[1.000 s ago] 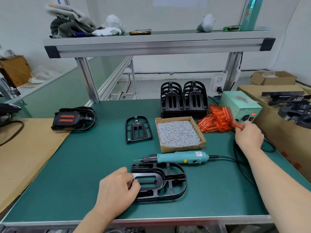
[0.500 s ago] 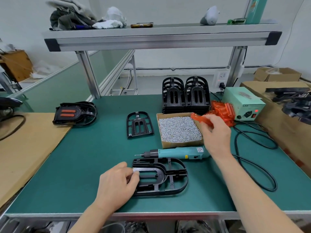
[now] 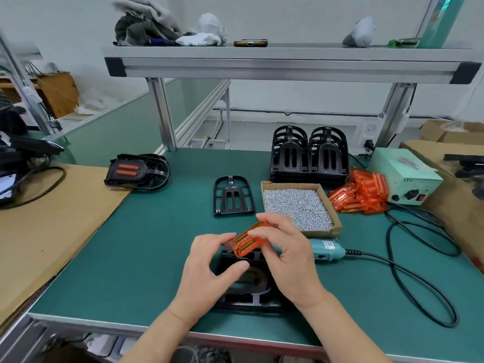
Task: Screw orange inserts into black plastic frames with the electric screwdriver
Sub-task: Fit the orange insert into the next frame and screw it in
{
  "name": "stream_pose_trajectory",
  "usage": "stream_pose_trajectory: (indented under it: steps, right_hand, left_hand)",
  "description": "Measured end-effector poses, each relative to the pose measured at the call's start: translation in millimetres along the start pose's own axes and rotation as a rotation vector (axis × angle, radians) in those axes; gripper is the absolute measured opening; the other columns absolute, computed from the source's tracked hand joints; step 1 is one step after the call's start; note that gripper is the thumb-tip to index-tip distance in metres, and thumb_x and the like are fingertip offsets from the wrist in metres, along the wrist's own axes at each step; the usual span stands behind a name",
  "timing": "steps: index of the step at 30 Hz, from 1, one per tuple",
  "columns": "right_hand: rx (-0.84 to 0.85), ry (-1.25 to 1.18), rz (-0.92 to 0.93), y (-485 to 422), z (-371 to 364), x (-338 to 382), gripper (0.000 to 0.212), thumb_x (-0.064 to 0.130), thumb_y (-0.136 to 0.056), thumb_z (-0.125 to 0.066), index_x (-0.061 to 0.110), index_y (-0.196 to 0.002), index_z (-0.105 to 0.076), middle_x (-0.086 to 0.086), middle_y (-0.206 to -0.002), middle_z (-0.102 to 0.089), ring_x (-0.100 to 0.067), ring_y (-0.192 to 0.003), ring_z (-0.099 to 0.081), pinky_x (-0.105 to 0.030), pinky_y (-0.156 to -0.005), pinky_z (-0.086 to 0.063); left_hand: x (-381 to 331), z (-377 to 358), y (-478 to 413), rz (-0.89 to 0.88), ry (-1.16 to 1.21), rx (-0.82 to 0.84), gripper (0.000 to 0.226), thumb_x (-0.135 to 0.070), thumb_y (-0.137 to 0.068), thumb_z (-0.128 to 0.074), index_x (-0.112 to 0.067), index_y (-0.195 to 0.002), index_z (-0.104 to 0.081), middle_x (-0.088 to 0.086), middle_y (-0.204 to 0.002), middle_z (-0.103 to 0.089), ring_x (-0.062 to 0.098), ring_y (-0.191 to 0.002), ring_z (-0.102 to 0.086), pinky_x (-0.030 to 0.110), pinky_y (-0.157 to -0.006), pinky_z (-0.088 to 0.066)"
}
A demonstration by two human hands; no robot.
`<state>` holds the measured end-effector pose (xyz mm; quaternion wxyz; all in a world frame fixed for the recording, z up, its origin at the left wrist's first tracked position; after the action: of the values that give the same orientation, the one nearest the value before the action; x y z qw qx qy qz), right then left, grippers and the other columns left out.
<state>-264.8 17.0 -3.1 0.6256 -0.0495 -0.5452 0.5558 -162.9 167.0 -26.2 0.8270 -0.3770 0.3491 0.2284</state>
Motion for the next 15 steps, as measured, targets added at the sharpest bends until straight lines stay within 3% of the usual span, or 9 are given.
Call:
stream_pose_trajectory:
  steps: [6,9,12,15]
  right_hand:
    - [0.025,-0.017,0.010,3,-8,3,0.041,-0.018,-0.081,-0.064,0.011,-0.106,-0.079,-0.005,-0.126,-0.064,-0.008,-0.122,-0.057,-0.024,-0.103,-0.046]
    - [0.068,-0.068,-0.041,1,-10,5,0.056,-0.020,-0.080,-0.058,0.015,-0.120,-0.073,0.000,-0.129,-0.062,-0.010,-0.126,-0.056,-0.023,-0.106,-0.043]
    - [0.104,-0.145,-0.198,0,-11,3,0.059,-0.009,-0.082,-0.051,0.023,-0.129,-0.065,0.017,-0.126,-0.062,-0.013,-0.124,-0.058,-0.023,-0.103,-0.044]
    - [0.105,-0.253,-0.409,2,-14,-3,0.058,-0.010,-0.085,-0.052,0.033,-0.123,-0.065,0.016,-0.118,-0.067,-0.010,-0.108,-0.066,-0.019,-0.091,-0.048]
  left_hand:
    - [-2,1,-3,-0.064,-0.012,-0.071,0.035,-0.047,-0.078,-0.071,-0.039,-0.112,-0.065,-0.020,-0.103,-0.062,0.014,-0.106,-0.055,0.015,-0.093,-0.038]
    - [0,3,-3,-0.070,-0.015,-0.117,0.037,-0.045,-0.077,-0.073,-0.035,-0.112,-0.065,-0.023,-0.105,-0.062,0.011,-0.106,-0.054,0.015,-0.094,-0.039]
    - [0,3,-3,-0.083,-0.042,-0.124,0.036,-0.044,-0.077,-0.074,-0.027,-0.108,-0.069,-0.022,-0.102,-0.062,0.013,-0.104,-0.055,0.019,-0.093,-0.041]
    - [1,3,-3,-0.093,-0.064,-0.131,0.036,-0.043,-0.076,-0.076,-0.022,-0.105,-0.070,-0.021,-0.100,-0.061,0.014,-0.101,-0.055,0.021,-0.091,-0.042]
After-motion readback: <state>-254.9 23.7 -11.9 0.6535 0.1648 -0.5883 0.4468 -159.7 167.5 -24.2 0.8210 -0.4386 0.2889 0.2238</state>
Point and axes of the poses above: each hand's wrist, its own y-axis away from the middle knuckle, its own z-axis out of the back of the hand, x = y × z, the point moved 4 cm from there along -y, towards the middle knuckle
